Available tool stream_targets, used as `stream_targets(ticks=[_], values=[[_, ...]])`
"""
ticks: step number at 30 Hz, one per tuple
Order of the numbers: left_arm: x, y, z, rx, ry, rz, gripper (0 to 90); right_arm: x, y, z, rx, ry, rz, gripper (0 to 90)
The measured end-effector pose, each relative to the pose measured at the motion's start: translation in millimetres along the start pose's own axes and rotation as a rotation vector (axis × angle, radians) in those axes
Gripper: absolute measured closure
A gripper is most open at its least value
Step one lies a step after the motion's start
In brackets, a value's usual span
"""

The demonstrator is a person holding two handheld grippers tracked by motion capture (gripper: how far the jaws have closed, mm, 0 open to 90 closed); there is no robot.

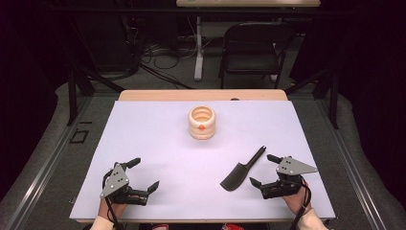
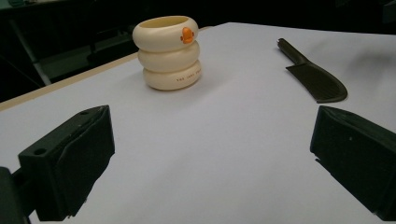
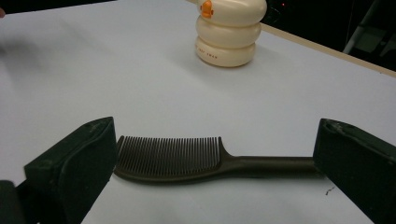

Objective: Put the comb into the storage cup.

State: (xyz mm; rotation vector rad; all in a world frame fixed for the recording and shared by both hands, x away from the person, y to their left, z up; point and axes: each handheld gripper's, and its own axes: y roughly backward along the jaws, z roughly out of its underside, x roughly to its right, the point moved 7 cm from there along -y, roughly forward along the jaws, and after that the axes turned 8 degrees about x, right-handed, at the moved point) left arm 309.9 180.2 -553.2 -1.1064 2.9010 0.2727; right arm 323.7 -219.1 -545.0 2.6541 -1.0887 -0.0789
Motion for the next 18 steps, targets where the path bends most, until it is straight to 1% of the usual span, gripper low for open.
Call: stream_targets(ticks=[9, 18], values=[[0.0, 0.0, 0.1, -0.002, -0.002, -0.002, 0.0, 12.4, -8.5, -1.8, -0.012, -0.009, 0.02, 0.0], [0.0, 0.9, 0.3, -0.002, -0.004, 0.002, 0.0, 21.0, -18.8, -4.1, -0.025, -0.01, 0.026, 0.0]])
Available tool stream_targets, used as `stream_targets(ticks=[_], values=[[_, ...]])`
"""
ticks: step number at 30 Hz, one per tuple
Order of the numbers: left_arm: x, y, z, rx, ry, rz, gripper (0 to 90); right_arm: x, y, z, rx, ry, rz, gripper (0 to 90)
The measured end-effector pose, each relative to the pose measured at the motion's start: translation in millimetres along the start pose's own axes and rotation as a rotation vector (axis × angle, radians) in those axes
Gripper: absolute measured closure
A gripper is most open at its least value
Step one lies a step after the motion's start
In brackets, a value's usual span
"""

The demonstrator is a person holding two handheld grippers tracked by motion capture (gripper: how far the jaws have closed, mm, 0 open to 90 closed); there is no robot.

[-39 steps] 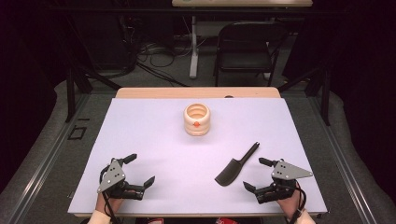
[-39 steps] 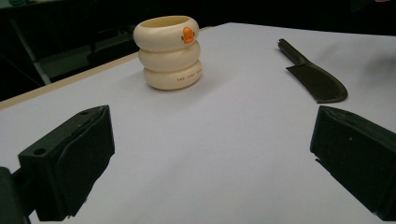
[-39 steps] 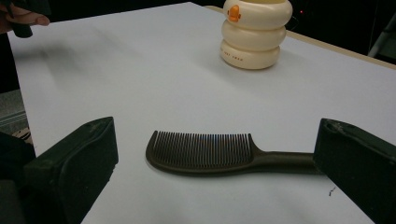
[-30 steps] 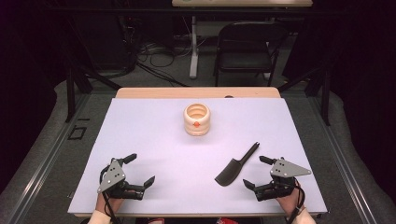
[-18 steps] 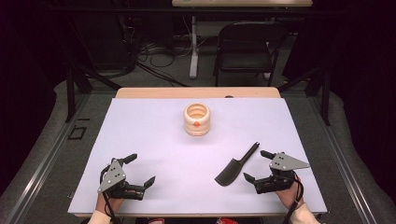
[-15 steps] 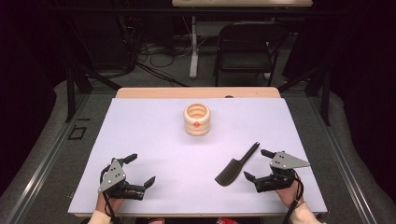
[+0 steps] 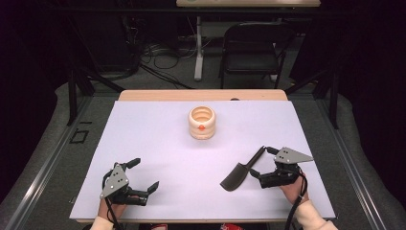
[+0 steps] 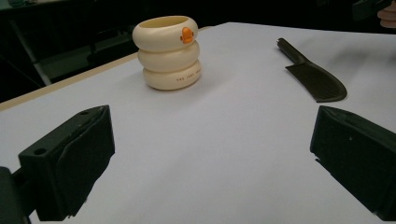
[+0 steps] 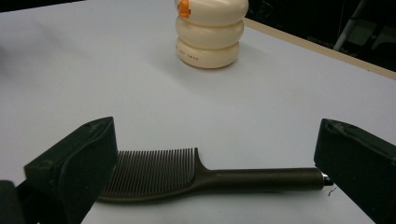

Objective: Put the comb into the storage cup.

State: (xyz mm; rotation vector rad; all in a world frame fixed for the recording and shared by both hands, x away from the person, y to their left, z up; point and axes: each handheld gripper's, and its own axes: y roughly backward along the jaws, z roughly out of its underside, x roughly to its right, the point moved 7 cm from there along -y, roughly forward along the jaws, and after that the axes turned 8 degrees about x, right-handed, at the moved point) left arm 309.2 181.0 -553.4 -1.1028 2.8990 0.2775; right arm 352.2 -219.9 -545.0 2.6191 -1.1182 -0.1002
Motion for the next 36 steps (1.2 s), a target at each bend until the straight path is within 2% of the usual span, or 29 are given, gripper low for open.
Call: stream_targets(ticks=[18, 27, 36], values=[[-0.3, -1.3, 0.3, -0.001, 0.004, -0.005, 0.0, 23.7, -23.8, -0.8, -0.042, -0.014, 0.02, 0.0], [-0.8, -1.2, 0.1, 0.001, 0.001, -0.01, 0.0, 33.7, -33.4, 0.9, -0.065, -0.033, 0.02, 0.0], [-0.3, -1.1, -0.3, 0.003, 0.002, -0.008, 0.0, 42.4, -39.7, 2.3, -0.088, -0.031, 0.028, 0.0]])
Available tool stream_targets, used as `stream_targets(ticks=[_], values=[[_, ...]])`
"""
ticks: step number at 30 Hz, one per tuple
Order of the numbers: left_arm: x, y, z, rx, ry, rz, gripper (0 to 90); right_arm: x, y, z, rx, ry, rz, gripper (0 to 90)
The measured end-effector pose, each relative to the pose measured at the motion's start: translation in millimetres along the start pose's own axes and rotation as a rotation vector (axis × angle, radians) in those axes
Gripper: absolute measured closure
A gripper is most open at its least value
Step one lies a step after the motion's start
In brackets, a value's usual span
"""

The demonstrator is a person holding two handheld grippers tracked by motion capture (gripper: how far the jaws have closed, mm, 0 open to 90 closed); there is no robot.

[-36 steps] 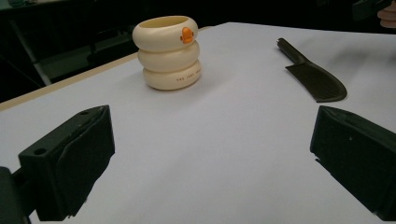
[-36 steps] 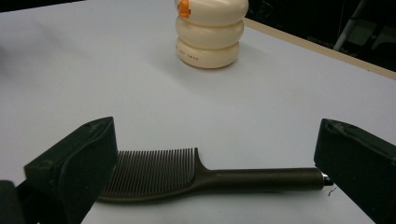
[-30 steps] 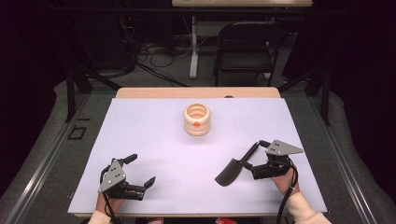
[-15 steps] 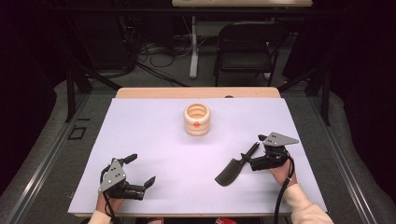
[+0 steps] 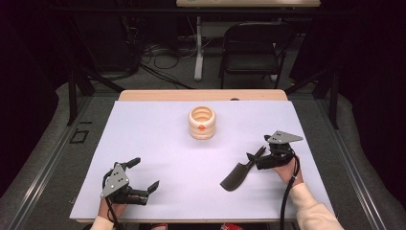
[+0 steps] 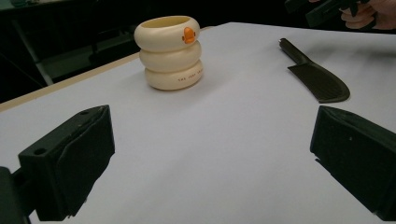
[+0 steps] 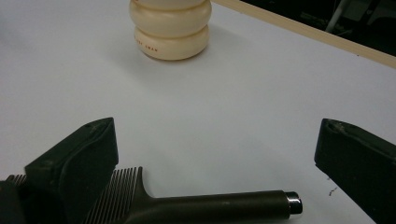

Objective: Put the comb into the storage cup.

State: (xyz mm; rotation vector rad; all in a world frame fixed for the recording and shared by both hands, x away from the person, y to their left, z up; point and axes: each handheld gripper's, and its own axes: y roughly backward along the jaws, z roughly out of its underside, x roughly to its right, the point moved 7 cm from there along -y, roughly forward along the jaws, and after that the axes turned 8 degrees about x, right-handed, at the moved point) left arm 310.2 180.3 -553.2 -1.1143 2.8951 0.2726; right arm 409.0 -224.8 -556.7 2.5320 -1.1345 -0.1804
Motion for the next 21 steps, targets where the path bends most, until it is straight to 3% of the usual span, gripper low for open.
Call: stream_targets(ticks=[3, 6, 13, 15, 16, 20, 21], values=[[-0.2, -0.1, 0.0, -0.001, -0.002, 0.0, 0.0, 3.2, -1.8, 0.8, -0.007, -0.001, 0.005, 1.1], [-0.2, 0.0, 0.0, 0.0, -0.001, -0.001, 0.0, 5.3, -3.4, 1.5, -0.016, -0.002, 0.008, 8.8], [0.1, -0.1, -0.2, -0.001, -0.006, -0.002, 0.0, 16.5, -8.1, 4.7, -0.029, 0.022, 0.055, 46.6], [0.2, -0.3, -0.1, -0.002, -0.006, 0.0, 0.1, 17.8, -8.5, 5.3, -0.032, 0.024, 0.061, 51.2], [0.4, -0.6, 0.0, -0.004, -0.006, -0.001, 0.1, 20.7, -9.9, 7.1, -0.042, 0.023, 0.067, 61.5], [0.2, -0.6, 0.0, -0.004, -0.007, -0.002, 0.1, 25.1, -12.8, 11.9, -0.077, 0.022, 0.072, 75.0], [0.1, -0.5, -0.1, -0.003, -0.006, -0.003, 0.1, 28.0, -14.9, 15.2, -0.096, 0.026, 0.091, 83.7]])
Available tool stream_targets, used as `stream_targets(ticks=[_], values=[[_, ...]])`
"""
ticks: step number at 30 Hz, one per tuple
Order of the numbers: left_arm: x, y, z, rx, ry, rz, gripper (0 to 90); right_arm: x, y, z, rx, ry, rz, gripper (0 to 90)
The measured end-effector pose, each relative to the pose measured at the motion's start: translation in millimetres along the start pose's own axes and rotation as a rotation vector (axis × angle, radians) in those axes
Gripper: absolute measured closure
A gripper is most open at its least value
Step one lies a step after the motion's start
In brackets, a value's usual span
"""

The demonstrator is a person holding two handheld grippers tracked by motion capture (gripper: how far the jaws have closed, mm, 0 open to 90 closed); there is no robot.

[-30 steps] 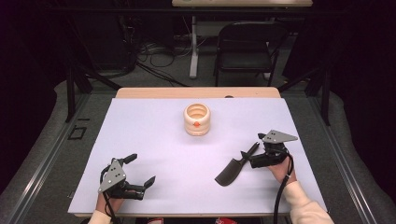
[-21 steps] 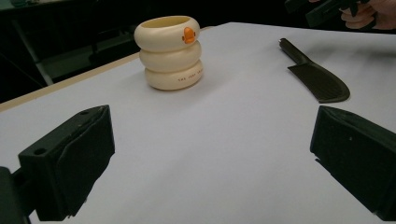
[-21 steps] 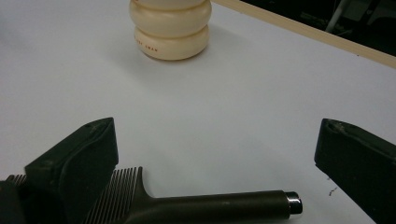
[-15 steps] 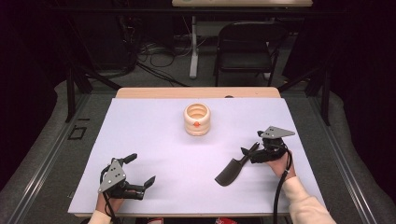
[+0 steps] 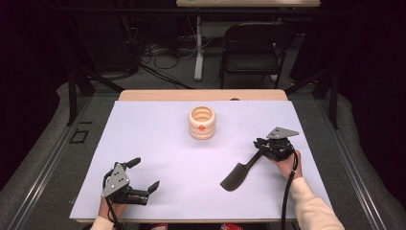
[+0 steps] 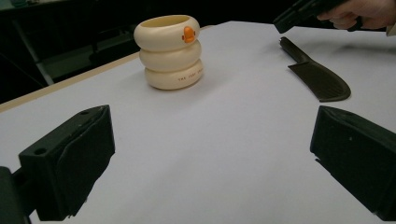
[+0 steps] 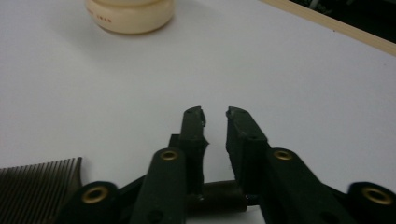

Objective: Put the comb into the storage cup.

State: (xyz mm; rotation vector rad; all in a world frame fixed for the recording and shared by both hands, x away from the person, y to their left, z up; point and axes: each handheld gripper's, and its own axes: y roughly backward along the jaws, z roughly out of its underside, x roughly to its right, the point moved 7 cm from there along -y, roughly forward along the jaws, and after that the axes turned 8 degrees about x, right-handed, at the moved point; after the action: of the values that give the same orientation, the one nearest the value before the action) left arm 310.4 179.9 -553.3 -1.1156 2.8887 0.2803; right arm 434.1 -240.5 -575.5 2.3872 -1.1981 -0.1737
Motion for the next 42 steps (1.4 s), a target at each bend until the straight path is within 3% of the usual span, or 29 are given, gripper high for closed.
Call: stream_targets(ticks=[2, 17, 42], values=[[-0.2, 0.0, 0.0, 0.0, 0.0, -0.001, 0.1, 3.2, -1.5, 1.9, -0.01, -0.001, 0.017, 89.9], [0.0, -0.1, 0.2, -0.003, -0.001, -0.002, 0.1, 13.8, -12.8, 12.7, -0.097, 0.043, 0.082, 90.0], [-0.4, 0.8, 0.2, -0.007, -0.002, -0.008, 0.1, 15.6, -9.6, 23.8, -0.193, 0.041, 0.095, 90.0]])
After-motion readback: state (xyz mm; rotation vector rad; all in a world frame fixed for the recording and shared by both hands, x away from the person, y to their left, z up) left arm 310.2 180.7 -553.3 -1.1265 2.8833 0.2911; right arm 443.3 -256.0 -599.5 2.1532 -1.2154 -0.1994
